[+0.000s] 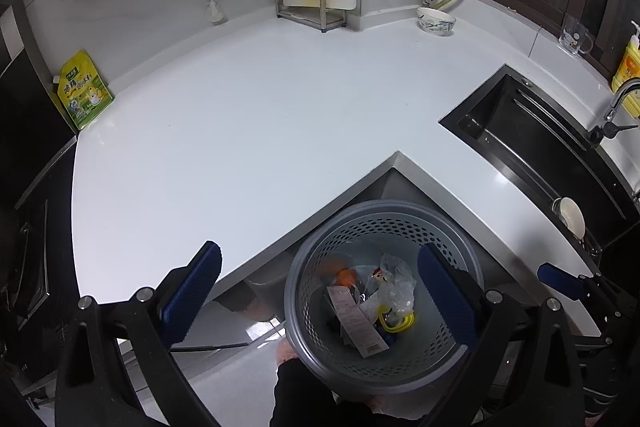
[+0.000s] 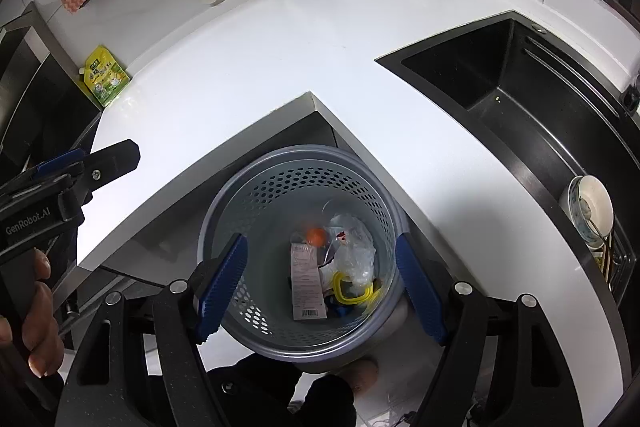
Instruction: Collect trash
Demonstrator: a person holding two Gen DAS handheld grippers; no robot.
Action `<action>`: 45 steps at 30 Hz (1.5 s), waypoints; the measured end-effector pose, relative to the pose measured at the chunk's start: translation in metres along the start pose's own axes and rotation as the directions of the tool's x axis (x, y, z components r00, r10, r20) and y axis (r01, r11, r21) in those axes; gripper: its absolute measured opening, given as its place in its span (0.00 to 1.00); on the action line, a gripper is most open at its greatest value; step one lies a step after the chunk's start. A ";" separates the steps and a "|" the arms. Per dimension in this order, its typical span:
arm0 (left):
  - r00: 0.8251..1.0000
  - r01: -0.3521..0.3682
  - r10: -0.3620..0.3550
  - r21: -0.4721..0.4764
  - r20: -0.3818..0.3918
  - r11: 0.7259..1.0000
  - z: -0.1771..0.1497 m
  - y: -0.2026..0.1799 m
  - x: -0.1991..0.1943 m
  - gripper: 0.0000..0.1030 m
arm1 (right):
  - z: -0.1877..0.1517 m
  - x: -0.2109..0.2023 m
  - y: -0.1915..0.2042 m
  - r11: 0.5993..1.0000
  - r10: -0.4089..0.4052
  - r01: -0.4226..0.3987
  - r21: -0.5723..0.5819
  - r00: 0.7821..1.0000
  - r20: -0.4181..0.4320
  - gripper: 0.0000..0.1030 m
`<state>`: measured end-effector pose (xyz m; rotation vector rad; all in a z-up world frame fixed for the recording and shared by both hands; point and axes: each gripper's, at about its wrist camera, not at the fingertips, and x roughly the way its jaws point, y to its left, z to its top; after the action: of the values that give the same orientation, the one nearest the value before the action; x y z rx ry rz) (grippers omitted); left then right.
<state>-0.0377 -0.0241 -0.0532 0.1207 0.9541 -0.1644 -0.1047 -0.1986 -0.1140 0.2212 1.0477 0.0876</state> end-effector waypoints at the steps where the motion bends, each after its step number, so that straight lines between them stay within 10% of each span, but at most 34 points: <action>1: 1.000 -0.002 0.002 0.000 -0.001 1.000 0.000 0.000 0.000 0.94 | 0.000 0.000 0.001 1.000 -0.001 0.001 0.000 1.000 0.000 0.71; 45: 1.000 -0.029 0.029 0.009 -0.002 1.000 -0.001 0.002 -0.002 0.94 | 0.000 -0.004 0.004 1.000 -0.030 0.030 0.000 0.999 0.012 0.71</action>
<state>-0.0390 -0.0220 -0.0519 0.1432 0.9530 -0.1418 -0.1067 -0.1950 -0.1101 0.2057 1.0388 0.0587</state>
